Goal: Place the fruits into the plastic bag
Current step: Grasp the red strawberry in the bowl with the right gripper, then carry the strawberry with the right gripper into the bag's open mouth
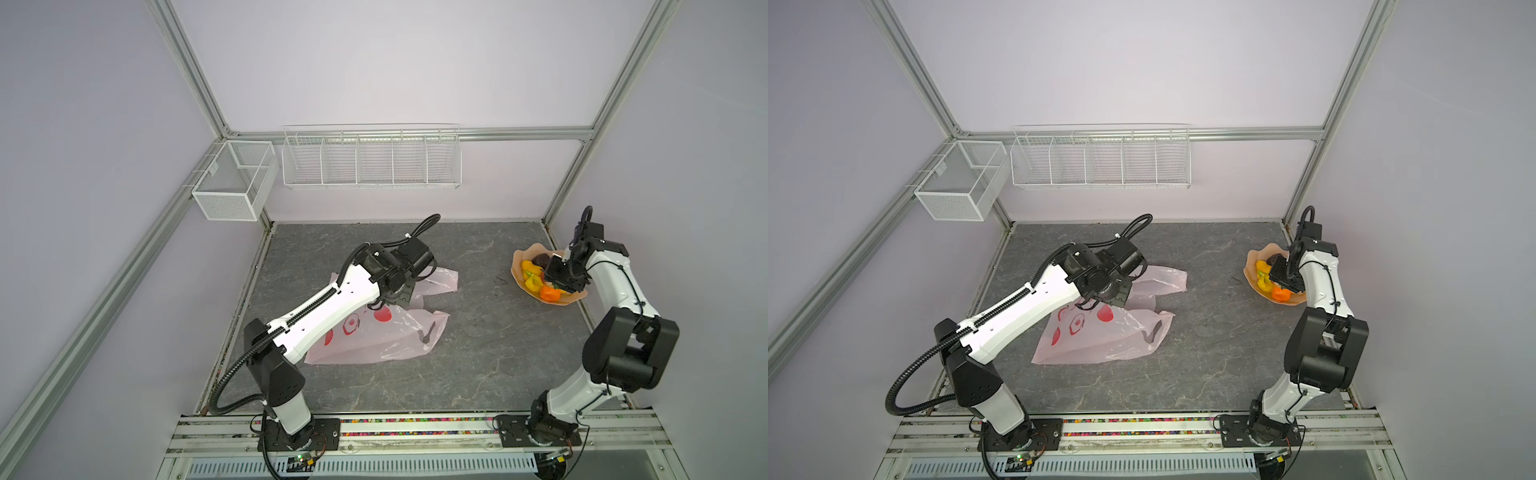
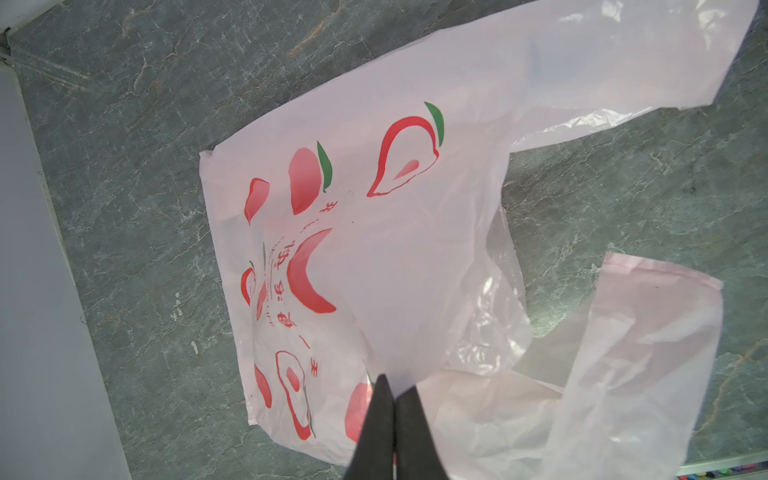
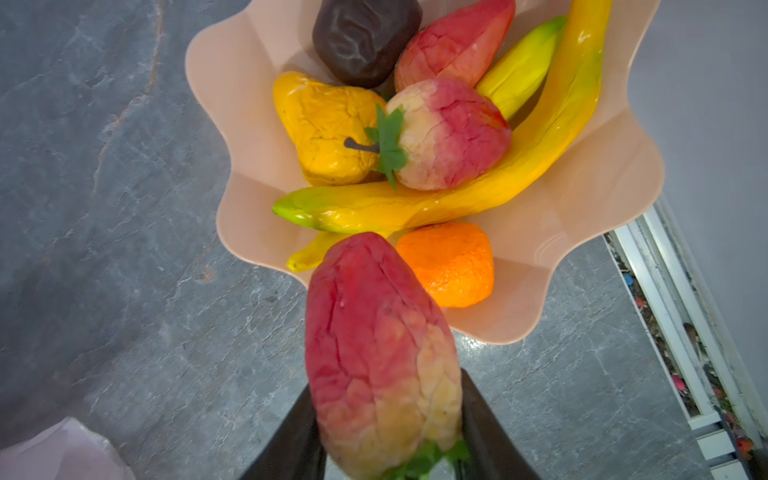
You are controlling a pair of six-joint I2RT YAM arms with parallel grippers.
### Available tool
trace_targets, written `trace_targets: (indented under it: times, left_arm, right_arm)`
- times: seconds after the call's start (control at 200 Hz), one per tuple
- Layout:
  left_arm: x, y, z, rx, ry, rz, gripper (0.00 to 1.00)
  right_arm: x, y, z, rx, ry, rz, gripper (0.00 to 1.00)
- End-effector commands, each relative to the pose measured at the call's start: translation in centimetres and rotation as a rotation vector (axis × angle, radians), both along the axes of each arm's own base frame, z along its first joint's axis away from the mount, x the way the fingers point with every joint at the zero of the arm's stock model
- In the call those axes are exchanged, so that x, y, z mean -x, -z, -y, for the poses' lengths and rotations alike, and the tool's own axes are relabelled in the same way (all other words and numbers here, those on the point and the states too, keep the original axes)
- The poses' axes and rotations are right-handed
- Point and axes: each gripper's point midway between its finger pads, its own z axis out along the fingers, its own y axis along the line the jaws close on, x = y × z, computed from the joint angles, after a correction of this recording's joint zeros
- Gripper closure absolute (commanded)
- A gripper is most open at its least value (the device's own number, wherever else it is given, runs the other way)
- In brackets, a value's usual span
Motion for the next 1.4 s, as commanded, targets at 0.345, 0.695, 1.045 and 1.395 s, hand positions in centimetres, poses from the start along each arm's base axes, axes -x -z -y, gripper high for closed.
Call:
trace_targets:
  times: [0.345,0.695,1.045,1.395]
  left_arm:
    - [0.5,0.7,-0.9,-0.002,0.002,-0.018,1.0]
    - [0.1,0.9,-1.1,-0.007,0.007,-0.015,1.0]
    - [-0.2,0.9,-0.8,-0.009,0.02,-0.009,1.0]
    - [-0.3,0.9,-0.4,-0.007,0.036,-0.011,1.0]
  right_arm:
    - [-0.6,-5.9,-10.8,-0.671,-0.103,0.349,0.76]
    - [1.7,-6.5,-13.0,-0.804,-0.132,0.347,0.77]
    - [6.7,-2.5,-17.2,-0.895,-0.14,0.231,0.78]
    - [11.4,2.3,-20.4,-0.953,-0.118,0.125,0.8]
